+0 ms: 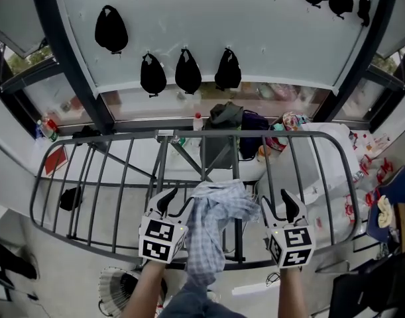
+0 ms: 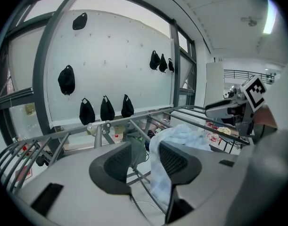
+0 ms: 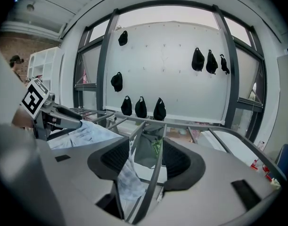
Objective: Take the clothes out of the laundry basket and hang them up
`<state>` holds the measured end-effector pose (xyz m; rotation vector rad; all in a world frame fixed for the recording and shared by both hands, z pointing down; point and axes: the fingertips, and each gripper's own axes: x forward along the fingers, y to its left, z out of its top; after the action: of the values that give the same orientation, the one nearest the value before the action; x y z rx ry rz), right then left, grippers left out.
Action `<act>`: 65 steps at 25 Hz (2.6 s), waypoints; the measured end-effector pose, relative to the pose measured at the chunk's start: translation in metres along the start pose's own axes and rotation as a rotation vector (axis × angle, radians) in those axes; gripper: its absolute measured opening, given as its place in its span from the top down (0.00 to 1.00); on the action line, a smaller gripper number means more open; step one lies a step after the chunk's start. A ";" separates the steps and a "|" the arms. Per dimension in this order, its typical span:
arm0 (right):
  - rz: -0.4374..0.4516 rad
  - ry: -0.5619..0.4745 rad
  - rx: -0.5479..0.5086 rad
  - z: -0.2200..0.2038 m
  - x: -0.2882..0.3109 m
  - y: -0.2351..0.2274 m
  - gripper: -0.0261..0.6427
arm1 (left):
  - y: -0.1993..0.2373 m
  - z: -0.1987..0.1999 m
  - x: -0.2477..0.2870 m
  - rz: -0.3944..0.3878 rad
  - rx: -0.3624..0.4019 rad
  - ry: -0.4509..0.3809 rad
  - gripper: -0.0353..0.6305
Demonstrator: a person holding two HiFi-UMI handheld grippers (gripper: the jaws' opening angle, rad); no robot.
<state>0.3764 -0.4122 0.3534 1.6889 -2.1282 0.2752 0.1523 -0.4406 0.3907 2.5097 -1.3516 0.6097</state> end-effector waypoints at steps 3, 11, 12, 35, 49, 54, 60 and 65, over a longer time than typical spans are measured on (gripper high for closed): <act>0.002 -0.011 0.004 0.001 -0.005 0.001 0.65 | -0.005 0.003 -0.007 -0.005 0.004 -0.018 0.65; -0.001 -0.054 0.012 0.008 -0.024 0.003 0.65 | -0.003 0.006 -0.029 0.016 -0.007 -0.051 0.65; -0.004 -0.063 0.014 0.010 -0.028 0.003 0.65 | -0.002 0.010 -0.032 0.024 -0.010 -0.066 0.65; 0.116 -0.550 0.080 0.064 -0.186 0.032 0.83 | -0.035 0.068 -0.206 0.207 -0.011 -0.474 0.83; 0.530 -0.570 0.036 0.065 -0.200 0.190 0.83 | 0.001 -0.053 -0.399 0.602 -0.110 -0.412 0.83; 0.745 -0.537 -0.017 0.063 -0.201 0.292 0.83 | 0.019 -0.120 -0.482 0.790 -0.193 -0.354 0.83; 0.990 -0.466 -0.090 0.040 -0.213 0.414 0.83 | 0.025 -0.199 -0.569 0.992 -0.294 -0.279 0.83; 1.120 -0.397 -0.131 0.012 -0.221 0.494 0.83 | 0.026 -0.251 -0.618 1.087 -0.359 -0.230 0.82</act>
<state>-0.0622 -0.0999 0.2950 0.3245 -3.1012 0.0903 -0.2347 0.1000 0.3294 1.4355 -2.6005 0.1806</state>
